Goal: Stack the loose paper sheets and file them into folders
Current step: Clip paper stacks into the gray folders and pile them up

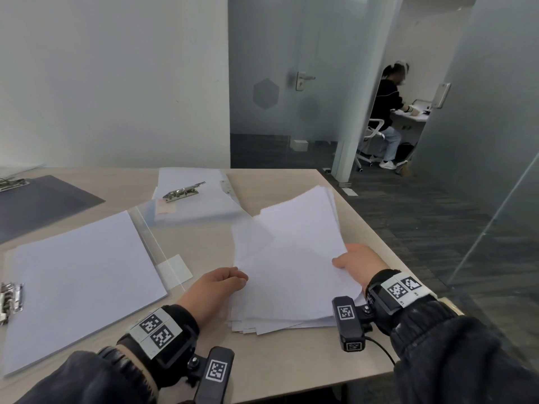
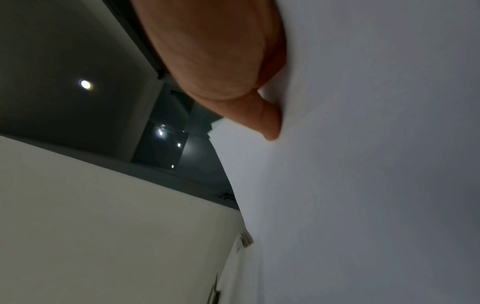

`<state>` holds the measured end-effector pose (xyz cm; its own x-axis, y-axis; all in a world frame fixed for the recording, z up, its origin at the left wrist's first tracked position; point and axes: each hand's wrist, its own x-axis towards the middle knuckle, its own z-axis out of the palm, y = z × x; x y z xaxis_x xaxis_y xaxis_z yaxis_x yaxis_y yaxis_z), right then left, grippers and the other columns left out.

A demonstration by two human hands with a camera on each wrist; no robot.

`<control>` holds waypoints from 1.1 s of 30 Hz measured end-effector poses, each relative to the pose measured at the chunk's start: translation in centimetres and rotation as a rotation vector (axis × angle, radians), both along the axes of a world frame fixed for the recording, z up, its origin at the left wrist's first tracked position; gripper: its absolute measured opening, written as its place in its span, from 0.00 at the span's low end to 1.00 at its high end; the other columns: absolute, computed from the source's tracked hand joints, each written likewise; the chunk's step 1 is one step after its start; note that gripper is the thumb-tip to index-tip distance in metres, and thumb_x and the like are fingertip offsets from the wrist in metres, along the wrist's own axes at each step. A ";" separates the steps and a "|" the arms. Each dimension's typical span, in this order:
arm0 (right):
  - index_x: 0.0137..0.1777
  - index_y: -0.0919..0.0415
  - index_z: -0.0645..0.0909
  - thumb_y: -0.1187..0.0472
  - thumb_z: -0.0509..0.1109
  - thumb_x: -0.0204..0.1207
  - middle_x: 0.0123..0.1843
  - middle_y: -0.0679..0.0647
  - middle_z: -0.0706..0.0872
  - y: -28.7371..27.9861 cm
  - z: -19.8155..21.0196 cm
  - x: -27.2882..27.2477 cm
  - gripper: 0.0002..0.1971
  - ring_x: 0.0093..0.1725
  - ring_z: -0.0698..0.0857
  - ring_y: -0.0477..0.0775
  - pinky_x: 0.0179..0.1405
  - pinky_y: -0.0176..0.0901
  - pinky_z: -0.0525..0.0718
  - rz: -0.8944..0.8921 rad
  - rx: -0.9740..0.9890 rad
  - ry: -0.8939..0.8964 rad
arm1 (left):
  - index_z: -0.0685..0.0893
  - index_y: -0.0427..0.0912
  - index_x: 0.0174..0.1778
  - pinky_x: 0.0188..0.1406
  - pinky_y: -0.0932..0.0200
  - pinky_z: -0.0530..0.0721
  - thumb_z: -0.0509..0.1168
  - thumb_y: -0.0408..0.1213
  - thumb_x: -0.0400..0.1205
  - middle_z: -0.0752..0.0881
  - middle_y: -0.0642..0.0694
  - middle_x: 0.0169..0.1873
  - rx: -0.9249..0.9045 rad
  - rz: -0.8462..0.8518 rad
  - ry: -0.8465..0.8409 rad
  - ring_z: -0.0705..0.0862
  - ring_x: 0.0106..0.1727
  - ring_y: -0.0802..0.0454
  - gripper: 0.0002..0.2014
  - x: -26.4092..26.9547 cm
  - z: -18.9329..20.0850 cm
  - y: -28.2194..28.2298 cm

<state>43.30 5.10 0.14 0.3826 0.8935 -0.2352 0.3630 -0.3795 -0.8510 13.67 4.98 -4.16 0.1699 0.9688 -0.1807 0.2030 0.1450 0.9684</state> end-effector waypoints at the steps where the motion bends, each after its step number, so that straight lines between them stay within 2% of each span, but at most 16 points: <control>1: 0.51 0.70 0.85 0.74 0.68 0.76 0.54 0.71 0.90 -0.1 0.2 0.5 0.07 0.55 0.89 0.72 0.59 0.63 0.85 -0.049 0.062 -0.010 | 0.91 0.38 0.53 0.51 0.69 0.76 0.68 0.31 0.84 0.87 0.60 0.46 -0.005 0.005 -0.004 0.83 0.51 0.64 0.07 0.0 0.3 -0.1; 2: 0.47 0.66 0.84 0.73 0.67 0.76 0.53 0.69 0.90 -0.3 0.4 1.1 0.06 0.54 0.89 0.71 0.58 0.62 0.86 -0.101 0.129 -0.023 | 0.92 0.39 0.52 0.51 0.69 0.78 0.70 0.33 0.83 0.88 0.57 0.46 -0.016 0.012 -0.006 0.85 0.51 0.60 0.06 0.0 0.5 -0.1; 3: 0.45 0.61 0.83 0.71 0.65 0.77 0.51 0.65 0.90 -0.5 0.6 1.5 0.07 0.54 0.88 0.69 0.58 0.60 0.86 -0.153 0.196 -0.035 | 0.92 0.42 0.50 0.56 0.64 0.81 0.72 0.37 0.80 0.91 0.53 0.46 -0.021 0.017 -0.007 0.87 0.52 0.54 0.06 -0.1 0.7 -0.2; 5: 0.48 0.55 0.83 0.68 0.65 0.79 0.50 0.58 0.90 -1.2 1.2 2.0 0.08 0.53 0.88 0.65 0.59 0.61 0.87 -0.246 0.328 0.025 | 0.93 0.45 0.47 0.62 0.52 0.85 0.73 0.44 0.74 0.93 0.46 0.48 -0.031 0.029 -0.020 0.89 0.56 0.44 0.10 -0.2 1.0 -0.2; 8: 0.49 0.52 0.83 0.67 0.66 0.82 0.50 0.52 0.90 -1.9 1.8 1.7 0.09 0.50 0.88 0.58 0.52 0.52 0.88 -0.271 0.488 0.168 | 0.91 0.45 0.53 0.50 0.57 0.81 0.69 0.37 0.84 0.91 0.48 0.52 0.033 0.063 -0.007 0.87 0.57 0.49 0.06 -0.2 2.2 -0.2; 9: 0.49 0.50 0.84 0.67 0.66 0.83 0.50 0.51 0.91 -1.9 1.9 1.5 0.10 0.49 0.88 0.56 0.50 0.50 0.87 -0.252 0.525 0.211 | 0.89 0.47 0.55 0.50 0.56 0.80 0.67 0.36 0.85 0.91 0.50 0.54 0.073 0.074 0.003 0.87 0.58 0.50 0.07 -0.1 2.8 -0.1; 13: 0.51 0.50 0.85 0.70 0.66 0.84 0.46 0.45 0.93 -2.1 2.2 -0.1 0.13 0.47 0.91 0.50 0.43 0.44 0.87 -0.104 0.588 0.313 | 0.81 0.53 0.69 0.60 0.50 0.83 0.68 0.37 0.85 0.88 0.57 0.60 0.233 0.116 -0.022 0.86 0.62 0.54 0.16 0.0 5.7 1.1; 15: 0.53 0.52 0.85 0.72 0.65 0.84 0.47 0.46 0.94 -2.1 2.2 -1.1 0.14 0.46 0.92 0.48 0.41 0.41 0.88 -0.031 0.592 0.363 | 0.74 0.54 0.78 0.65 0.50 0.82 0.69 0.38 0.85 0.86 0.58 0.64 0.306 0.118 -0.048 0.85 0.63 0.59 0.25 0.3 7.2 1.9; 17: 0.56 0.55 0.85 0.73 0.64 0.84 0.51 0.50 0.94 -2.1 2.1 -2.1 0.14 0.50 0.92 0.51 0.47 0.45 0.89 0.025 0.594 0.405 | 0.72 0.55 0.80 0.62 0.53 0.82 0.69 0.36 0.84 0.88 0.57 0.62 0.312 0.093 -0.142 0.87 0.60 0.60 0.28 0.7 8.8 2.4; 18: 0.58 0.57 0.85 0.75 0.64 0.84 0.54 0.53 0.94 -2.0 2.0 -2.5 0.14 0.54 0.92 0.55 0.52 0.49 0.89 0.051 0.597 0.423 | 0.75 0.54 0.76 0.61 0.53 0.83 0.70 0.34 0.83 0.90 0.54 0.59 0.306 0.078 -0.178 0.89 0.58 0.57 0.25 0.9 9.3 2.7; 21: 0.63 0.61 0.84 0.77 0.64 0.82 0.59 0.60 0.92 -1.8 1.5 -3.0 0.16 0.61 0.90 0.63 0.62 0.57 0.86 0.124 0.597 0.467 | 0.87 0.48 0.61 0.63 0.41 0.87 0.68 0.36 0.76 0.93 0.47 0.53 0.327 0.111 -0.211 0.91 0.56 0.44 0.17 1.4 10.0 2.9; 22: 0.64 0.62 0.83 0.78 0.64 0.82 0.60 0.61 0.91 -1.8 1.4 -2.9 0.17 0.62 0.89 0.65 0.65 0.60 0.85 0.130 0.591 0.483 | 0.88 0.48 0.57 0.62 0.40 0.88 0.68 0.36 0.76 0.94 0.47 0.52 0.336 0.126 -0.220 0.91 0.55 0.43 0.14 1.5 9.8 2.9; 24: 0.65 0.64 0.83 0.78 0.65 0.81 0.60 0.63 0.91 -1.9 1.3 -2.7 0.17 0.62 0.89 0.67 0.68 0.63 0.83 0.126 0.586 0.513 | 0.89 0.47 0.55 0.54 0.46 0.87 0.69 0.31 0.82 0.94 0.47 0.50 0.345 0.123 -0.252 0.92 0.52 0.44 0.10 1.5 9.1 2.7; 27: 0.65 0.64 0.84 0.75 0.68 0.80 0.61 0.63 0.91 -2.2 1.5 -2.6 0.15 0.63 0.88 0.66 0.68 0.63 0.82 0.132 0.600 0.518 | 0.86 0.49 0.62 0.53 0.51 0.85 0.67 0.28 0.84 0.93 0.52 0.52 0.348 0.087 -0.256 0.92 0.53 0.51 0.14 1.6 8.3 1.9; 30: 0.66 0.63 0.83 0.71 0.71 0.80 0.62 0.60 0.91 -2.4 1.9 -2.8 0.15 0.64 0.89 0.61 0.67 0.58 0.83 0.159 0.614 0.496 | 0.83 0.58 0.64 0.63 0.49 0.85 0.69 0.35 0.82 0.92 0.58 0.57 0.390 0.048 -0.194 0.90 0.58 0.57 0.17 1.8 7.6 1.5; 33: 0.67 0.62 0.82 0.68 0.72 0.80 0.61 0.57 0.91 -2.2 2.4 -3.0 0.16 0.63 0.89 0.60 0.63 0.54 0.85 0.159 0.656 0.470 | 0.78 0.58 0.71 0.68 0.48 0.84 0.71 0.40 0.83 0.90 0.60 0.60 0.414 0.047 -0.157 0.88 0.61 0.60 0.21 2.1 7.7 1.5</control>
